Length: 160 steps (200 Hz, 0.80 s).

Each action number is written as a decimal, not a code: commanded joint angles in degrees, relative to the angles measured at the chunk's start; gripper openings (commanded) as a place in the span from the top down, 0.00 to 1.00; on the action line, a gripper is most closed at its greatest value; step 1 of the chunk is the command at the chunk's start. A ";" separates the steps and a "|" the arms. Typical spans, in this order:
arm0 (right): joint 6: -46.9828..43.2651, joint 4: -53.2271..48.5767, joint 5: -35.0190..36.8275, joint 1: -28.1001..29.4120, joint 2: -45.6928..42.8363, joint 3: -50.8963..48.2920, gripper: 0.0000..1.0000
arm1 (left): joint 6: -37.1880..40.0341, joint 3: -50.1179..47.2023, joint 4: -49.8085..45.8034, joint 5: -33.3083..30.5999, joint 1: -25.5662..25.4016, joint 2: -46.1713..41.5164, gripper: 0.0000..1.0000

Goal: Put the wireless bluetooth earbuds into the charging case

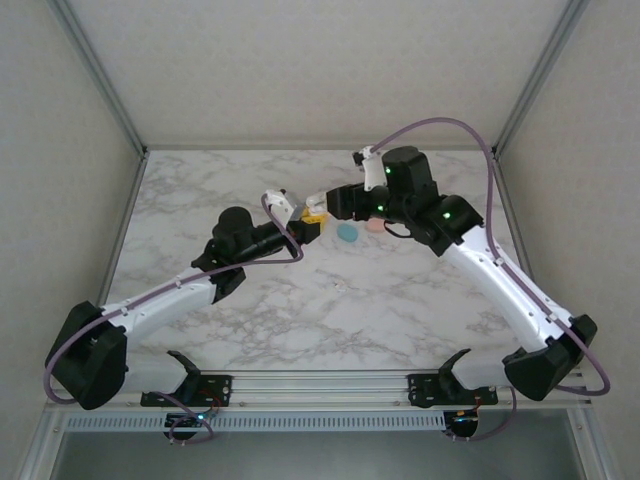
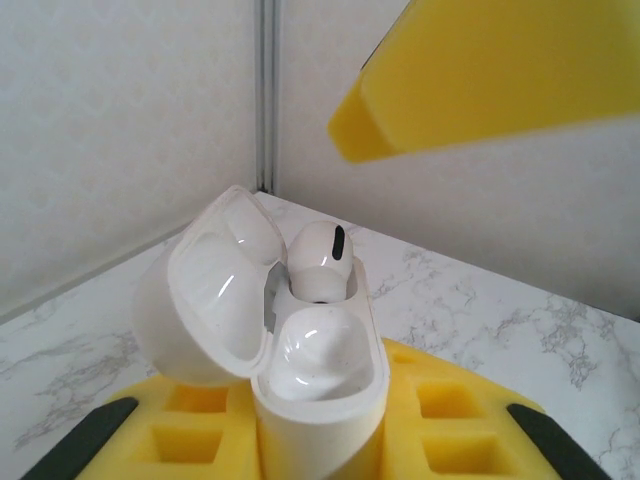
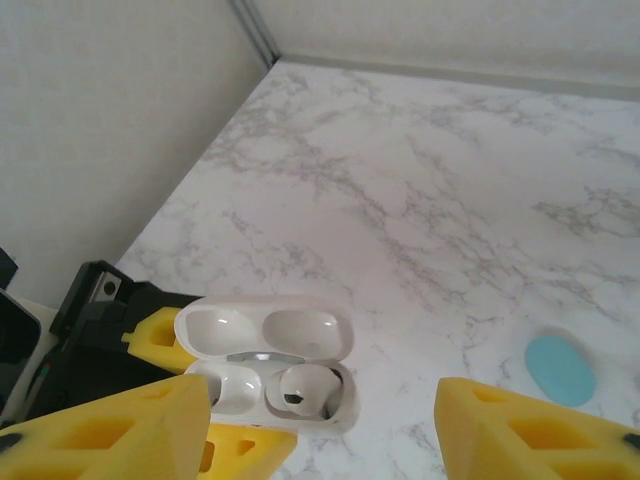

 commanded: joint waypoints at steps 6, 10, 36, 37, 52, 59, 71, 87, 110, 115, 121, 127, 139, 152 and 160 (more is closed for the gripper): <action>2.64 2.50 6.06 -1.91 -5.21 -2.76 0.42 | 1.65 -0.12 0.00 -1.24 -0.34 -2.98 1.00; 2.89 2.60 6.56 -2.38 -5.64 -3.17 0.43 | 1.79 -0.25 -0.10 -1.51 -0.31 -3.30 1.00; 4.15 2.33 7.42 -5.94 -7.87 -6.18 0.46 | 1.76 -1.72 -0.14 -3.46 -0.24 -4.85 1.00; 4.15 2.25 7.51 -6.07 -7.91 -6.28 0.46 | 1.75 -1.78 -0.22 -3.53 -0.24 -4.92 1.00; 4.85 0.64 7.15 -8.35 -8.21 -7.78 0.48 | 1.78 -2.34 -0.57 -4.38 -0.24 -5.83 1.00; 4.85 0.01 6.33 -9.32 -8.10 -8.55 0.48 | 1.85 -2.44 -1.00 -4.70 -0.24 -6.37 1.00; 4.83 -0.86 4.44 -10.87 -7.50 -10.01 0.48 | 1.90 -2.59 -1.67 -5.23 -0.24 -7.03 1.00; 4.56 -2.77 2.24 -12.39 -5.71 -11.06 0.48 | 1.62 -2.88 -2.01 -6.33 -0.24 -7.83 1.00; 2.83 -5.26 -2.43 -13.06 -1.52 -11.74 0.47 | 1.67 -3.24 -2.37 -7.79 -0.23 -9.08 1.00; 2.50 -5.89 -3.47 -13.06 -0.33 -11.72 0.47 | 1.82 -3.25 -2.63 -8.04 -0.16 -9.37 1.00; 1.96 -6.64 -5.05 -13.06 0.97 -11.53 0.47 | 1.76 -3.28 -2.90 -8.29 -0.20 -9.74 1.00; 1.44 -7.29 -6.60 -13.06 2.57 -11.37 0.47 | 1.88 -3.40 -3.20 -8.49 -0.21 -10.17 1.00; 0.84 -9.07 -8.83 -13.06 5.31 -10.87 0.47 | 2.00 -3.41 -4.00 -9.01 -0.20 -11.10 1.00; -0.46 -9.59 -11.69 -12.93 7.68 -11.27 0.48 | 2.20 -3.69 -4.50 -9.62 -0.17 -12.30 1.00; -1.07 -10.27 -12.23 -12.58 9.01 -11.34 0.48 | 2.42 -3.75 -4.72 -10.01 -0.15 -13.04 1.00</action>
